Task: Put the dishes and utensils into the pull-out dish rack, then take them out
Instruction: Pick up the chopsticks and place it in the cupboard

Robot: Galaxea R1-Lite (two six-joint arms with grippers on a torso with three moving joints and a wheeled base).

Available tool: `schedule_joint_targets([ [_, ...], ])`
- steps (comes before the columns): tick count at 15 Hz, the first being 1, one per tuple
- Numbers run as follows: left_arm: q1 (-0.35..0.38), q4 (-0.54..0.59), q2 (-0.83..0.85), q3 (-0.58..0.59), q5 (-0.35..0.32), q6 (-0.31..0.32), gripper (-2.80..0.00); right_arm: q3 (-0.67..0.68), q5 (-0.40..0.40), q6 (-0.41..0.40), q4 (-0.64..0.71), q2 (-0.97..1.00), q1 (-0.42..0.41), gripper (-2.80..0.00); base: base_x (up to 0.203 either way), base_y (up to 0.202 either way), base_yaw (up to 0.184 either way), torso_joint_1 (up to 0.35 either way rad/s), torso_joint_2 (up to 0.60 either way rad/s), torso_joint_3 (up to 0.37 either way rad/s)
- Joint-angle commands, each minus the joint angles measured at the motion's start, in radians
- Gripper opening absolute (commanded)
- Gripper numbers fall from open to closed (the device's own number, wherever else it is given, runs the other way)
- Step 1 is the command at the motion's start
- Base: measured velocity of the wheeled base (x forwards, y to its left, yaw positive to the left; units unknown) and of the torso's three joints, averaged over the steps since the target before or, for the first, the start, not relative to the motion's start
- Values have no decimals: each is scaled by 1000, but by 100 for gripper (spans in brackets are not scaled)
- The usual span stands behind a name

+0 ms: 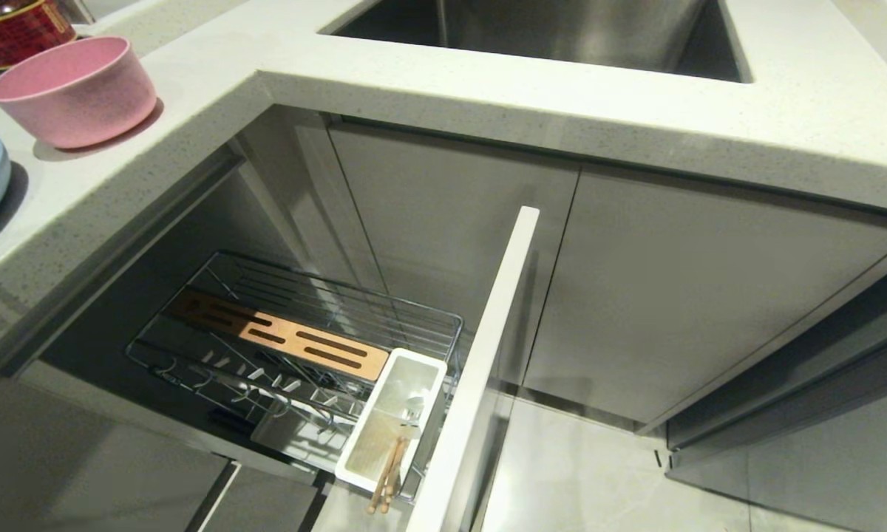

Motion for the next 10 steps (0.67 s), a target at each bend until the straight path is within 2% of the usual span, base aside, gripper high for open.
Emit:
schedule_joint_targets([
  [1, 23, 213, 140, -115, 13, -72, -280, 26, 0, 0, -1, -1, 0, -280, 0, 0, 0, 0, 0, 0],
  [3, 25, 343, 175, -132, 34, -134, -280, 26, 0, 0, -1, -1, 0, -280, 0, 0, 0, 0, 0, 0],
  [5, 27, 399, 182, -107, 59, -142, -280, 26, 0, 0, -1, -1, 0, -280, 0, 0, 0, 0, 0, 0],
  [6, 26, 426, 188, -106, 84, -164, 0, 26, 0, 0, -1, -1, 0, -280, 0, 0, 0, 0, 0, 0],
  [7, 27, 428, 200, -107, 94, -183, 0, 26, 0, 0, -1, -1, 0, -280, 0, 0, 0, 0, 0, 0],
  [10, 32, 431, 226, -103, 99, -190, 0, 26, 0, 0, -1, -1, 0, -280, 0, 0, 0, 0, 0, 0],
])
